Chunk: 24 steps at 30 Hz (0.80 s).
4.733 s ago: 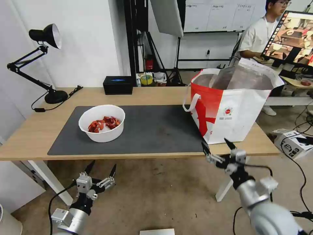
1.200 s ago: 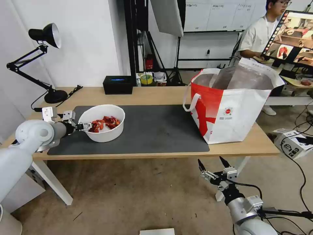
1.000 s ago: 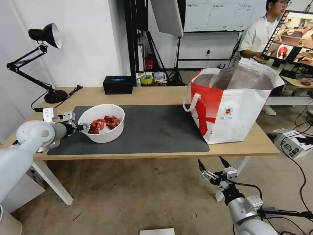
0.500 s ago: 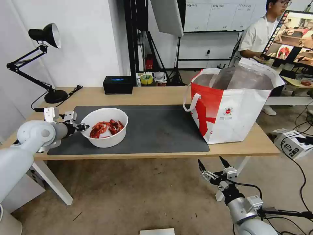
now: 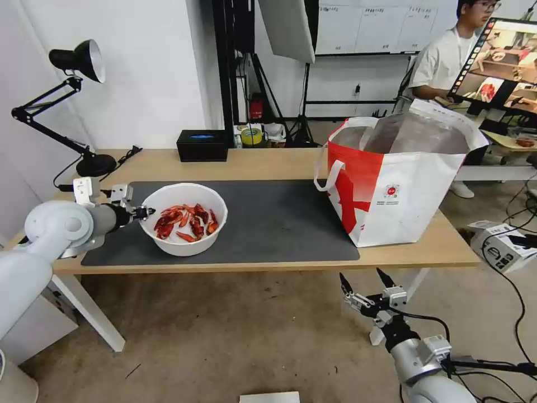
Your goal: Pick up the trash from the table and place it into the takeout bag.
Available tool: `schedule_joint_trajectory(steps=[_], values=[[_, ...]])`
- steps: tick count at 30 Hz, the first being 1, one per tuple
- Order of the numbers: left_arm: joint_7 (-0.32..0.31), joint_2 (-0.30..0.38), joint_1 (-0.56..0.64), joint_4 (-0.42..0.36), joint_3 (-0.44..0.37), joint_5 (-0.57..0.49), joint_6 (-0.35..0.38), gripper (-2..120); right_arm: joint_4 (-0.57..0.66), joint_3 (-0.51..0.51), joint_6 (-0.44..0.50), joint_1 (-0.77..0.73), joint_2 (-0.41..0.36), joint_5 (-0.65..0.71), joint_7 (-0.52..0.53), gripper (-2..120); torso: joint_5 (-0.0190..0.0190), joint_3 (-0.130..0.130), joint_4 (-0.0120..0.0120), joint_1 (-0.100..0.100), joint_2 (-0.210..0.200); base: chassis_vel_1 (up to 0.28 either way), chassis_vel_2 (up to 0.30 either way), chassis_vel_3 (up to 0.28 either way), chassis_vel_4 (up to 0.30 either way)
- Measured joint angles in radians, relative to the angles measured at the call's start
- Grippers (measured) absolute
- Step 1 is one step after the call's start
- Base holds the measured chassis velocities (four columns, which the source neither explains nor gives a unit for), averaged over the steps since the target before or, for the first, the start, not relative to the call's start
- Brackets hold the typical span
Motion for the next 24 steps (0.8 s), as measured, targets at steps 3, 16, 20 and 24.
schedule_joint_trajectory(steps=[3,16,20,24], values=[[-0.010,-0.011,-0.040,-0.017,0.024,-0.028,-0.001,0,0.000,0.000,0.000,0.000,0.000,0.000,0.000,100,-0.0002,0.000,0.0000,0.000,0.000,0.000,0.000,0.000,0.000],[-0.091,-0.056,-0.458,-0.025,0.289,-0.195,-0.007,0,0.000,0.000,0.000,0.000,0.000,0.000,0.000,100,0.0002,0.000,-0.0002,0.000,0.000,0.000,0.000,0.000,0.000],[-0.120,-0.103,-0.573,-0.011,0.366,-0.239,-0.022,0,0.000,0.000,0.000,0.000,0.000,0.000,0.000,100,-0.0001,0.000,-0.0001,0.000,0.000,0.000,0.000,0.000,0.000],[-0.157,-0.172,-0.687,0.027,0.427,-0.281,-0.028,0,0.000,0.000,0.000,0.000,0.000,0.000,0.000,100,0.0002,0.000,-0.0002,0.000,0.000,0.000,0.000,0.000,0.000]])
